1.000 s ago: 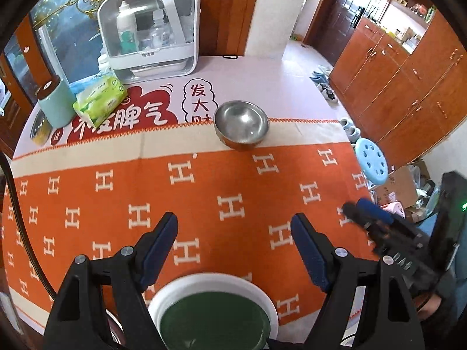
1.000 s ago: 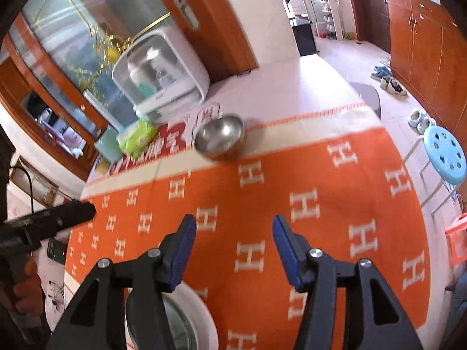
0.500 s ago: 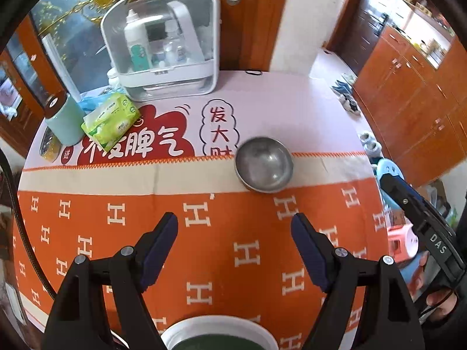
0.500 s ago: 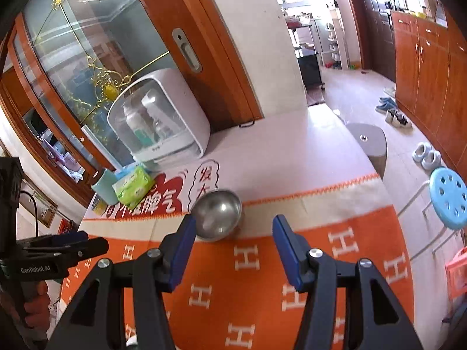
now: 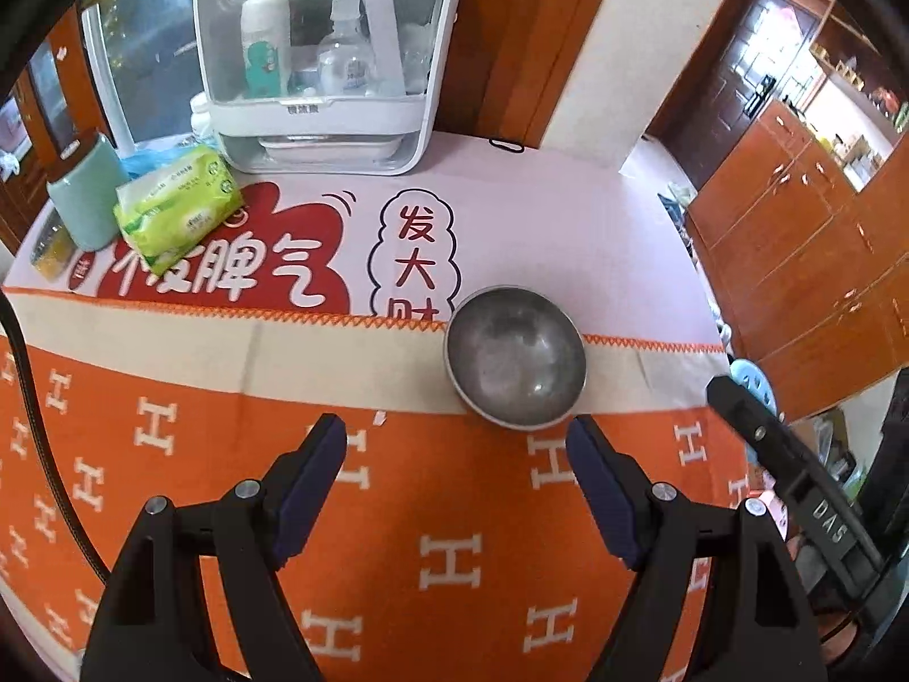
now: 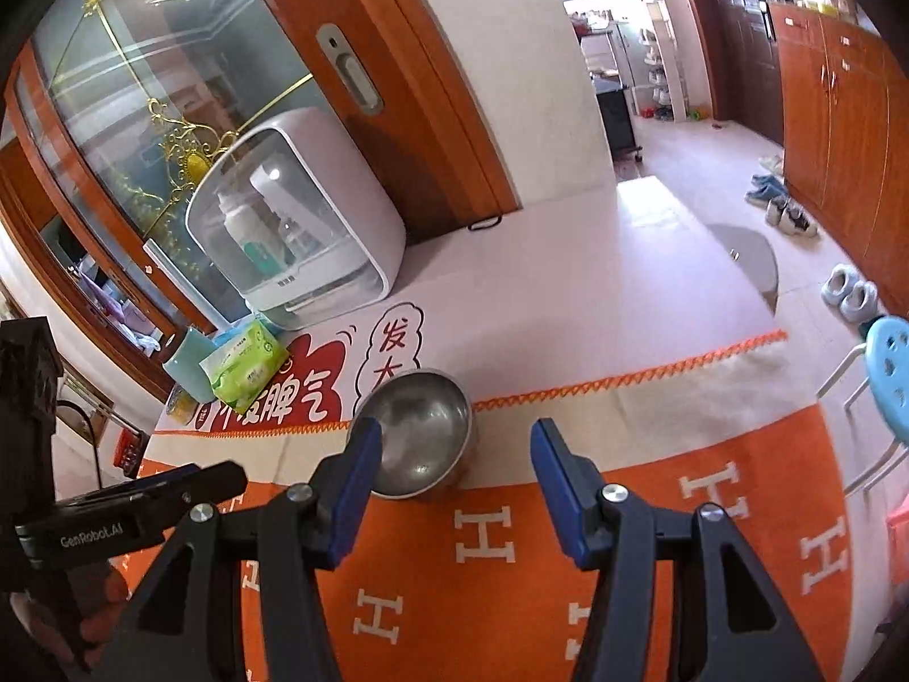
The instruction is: Organize plates and bowls
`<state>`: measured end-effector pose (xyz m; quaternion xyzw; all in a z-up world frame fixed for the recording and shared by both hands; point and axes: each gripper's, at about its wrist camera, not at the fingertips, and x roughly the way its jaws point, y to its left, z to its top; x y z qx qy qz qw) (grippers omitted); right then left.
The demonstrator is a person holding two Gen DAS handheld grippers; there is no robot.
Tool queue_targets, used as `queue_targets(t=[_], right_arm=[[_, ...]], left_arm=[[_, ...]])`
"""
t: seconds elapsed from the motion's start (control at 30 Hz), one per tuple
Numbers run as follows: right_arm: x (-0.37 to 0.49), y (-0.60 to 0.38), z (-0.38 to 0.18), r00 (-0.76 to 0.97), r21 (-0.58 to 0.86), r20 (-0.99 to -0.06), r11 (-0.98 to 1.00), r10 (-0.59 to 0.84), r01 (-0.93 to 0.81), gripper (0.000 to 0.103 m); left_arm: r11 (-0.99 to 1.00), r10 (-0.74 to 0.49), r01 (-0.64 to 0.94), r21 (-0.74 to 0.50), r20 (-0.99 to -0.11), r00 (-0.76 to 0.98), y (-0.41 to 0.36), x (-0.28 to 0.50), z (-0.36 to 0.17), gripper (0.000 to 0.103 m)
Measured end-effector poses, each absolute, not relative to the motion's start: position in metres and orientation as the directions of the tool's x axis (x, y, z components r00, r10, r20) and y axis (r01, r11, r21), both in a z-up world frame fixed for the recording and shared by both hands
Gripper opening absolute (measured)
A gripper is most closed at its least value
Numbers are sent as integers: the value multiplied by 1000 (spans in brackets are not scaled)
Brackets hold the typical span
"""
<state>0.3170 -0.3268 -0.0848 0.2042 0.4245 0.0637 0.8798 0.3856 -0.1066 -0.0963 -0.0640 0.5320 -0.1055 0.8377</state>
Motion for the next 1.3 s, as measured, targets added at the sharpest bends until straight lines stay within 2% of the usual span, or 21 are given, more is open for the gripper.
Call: queue_targets(t=[0.33,0.77,0.83,1.03,1.2,1.3], right_arm=[[328,-318,-143,593,566,-694,819,408,99,55],[344,-301,-177,576,599,-678,797,457,73,55],[347,-301,-183,568,604,-677,794,468,67,55],[349,-301,-193,564,601,-687,795,458,88,55],[351,-304,-201,559,615,-684,783,468,97,48],[352,-302,-201,560,618,-678,782,477,82,41]], left_arm=[[968,-243,32,-247,-912,331,-106,416,-159,79],[961,-270,21,-276,-922,278,-114,435,-208,78],[960,-274,17,-279,-924,268,-116,436,-213,73],[953,-294,10,-302,-919,262,-120,435,-223,69],[952,-297,7,-305,-923,244,-124,436,-230,65],[948,-310,2,-319,-922,233,-126,436,-235,57]])
